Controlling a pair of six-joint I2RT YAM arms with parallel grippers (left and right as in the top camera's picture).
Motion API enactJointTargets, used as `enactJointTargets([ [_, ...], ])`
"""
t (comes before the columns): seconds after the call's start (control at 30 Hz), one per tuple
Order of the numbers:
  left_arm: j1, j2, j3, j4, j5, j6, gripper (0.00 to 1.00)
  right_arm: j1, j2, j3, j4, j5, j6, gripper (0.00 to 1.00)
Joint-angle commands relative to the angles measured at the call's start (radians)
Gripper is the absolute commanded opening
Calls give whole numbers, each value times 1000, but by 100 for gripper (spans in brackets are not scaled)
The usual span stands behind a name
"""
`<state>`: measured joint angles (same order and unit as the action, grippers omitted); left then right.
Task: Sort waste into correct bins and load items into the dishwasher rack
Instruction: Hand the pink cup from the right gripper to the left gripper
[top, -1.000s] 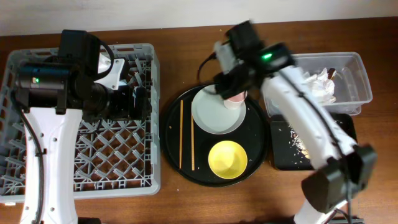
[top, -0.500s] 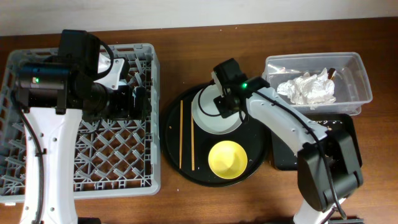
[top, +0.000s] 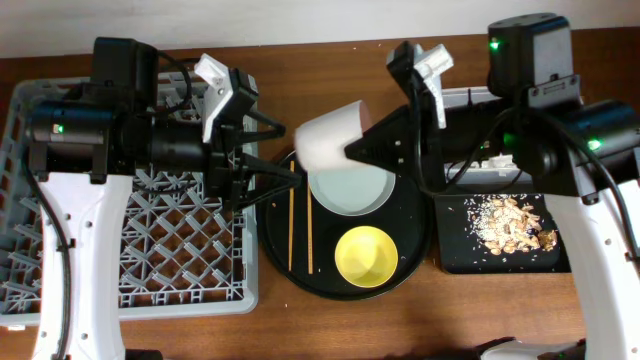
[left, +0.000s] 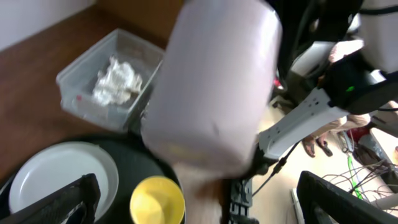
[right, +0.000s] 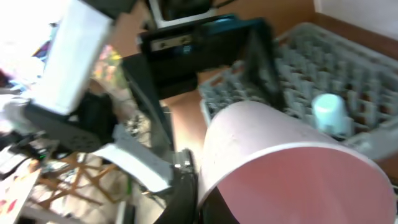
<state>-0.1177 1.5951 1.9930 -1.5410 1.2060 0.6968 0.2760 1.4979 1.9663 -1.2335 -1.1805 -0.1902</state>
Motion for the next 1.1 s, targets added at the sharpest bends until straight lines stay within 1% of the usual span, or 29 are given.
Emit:
enactJointTargets([
  [0.0,0,-2,3,22,105,39,99,51,3,2,20,-101,-21,4],
  [0.1,0,-2,3,22,185,39,99,111,19,1,64,-98,-20,4],
  [0.2,0,-2,3,-5,189,38,97,119,36,1,101,-98,-19,4],
  [0.3,0,-2,3,-63,185,39,96,116,42,1,205,-84,-18,4],
  [0.33,0,-2,3,-72,185,39,95,116,42,1,213,-82,-18,4],
  [0.43,0,-2,3,-72,185,39,89,116,42,1,164,-22,-19,4],
  [0.5,0,-2,3,-67,185,39,79,116,42,1,150,-11,-19,4],
  [0.57,0,-2,3,-57,185,39,54,116,42,1,161,-11,-19,4],
  [0.6,0,-2,3,-57,185,39,48,116,42,1,167,-11,-19,4],
  [0.63,0,-2,3,-57,185,39,47,116,42,1,174,-11,-19,8],
  [0.67,0,-2,3,-57,185,39,45,116,42,1,185,-11,-19,23],
  [0.7,0,-2,3,-57,185,39,42,114,42,1,202,-11,-18,42],
  [0.73,1,-2,3,-57,184,39,37,96,41,2,233,-12,10,54],
  [0.77,1,-2,3,-57,182,39,37,72,40,2,264,-12,48,56],
  [0.83,1,-2,3,-57,173,38,36,-2,40,1,302,-13,138,54],
  [0.87,1,-2,3,-57,174,39,36,-24,40,1,277,-12,144,47],
  [0.9,1,-2,3,-53,174,38,36,-29,40,1,238,-11,142,30],
  [0.93,1,-2,3,-47,174,38,36,-28,40,-1,195,-8,134,7],
  [0.97,1,-2,3,-42,175,38,36,-28,41,-3,142,31,122,4],
  [1.03,1,-2,3,-42,178,38,36,-21,44,-9,61,117,116,4],
  [1.07,1,-2,3,-40,178,38,35,-6,44,-24,59,120,116,4],
])
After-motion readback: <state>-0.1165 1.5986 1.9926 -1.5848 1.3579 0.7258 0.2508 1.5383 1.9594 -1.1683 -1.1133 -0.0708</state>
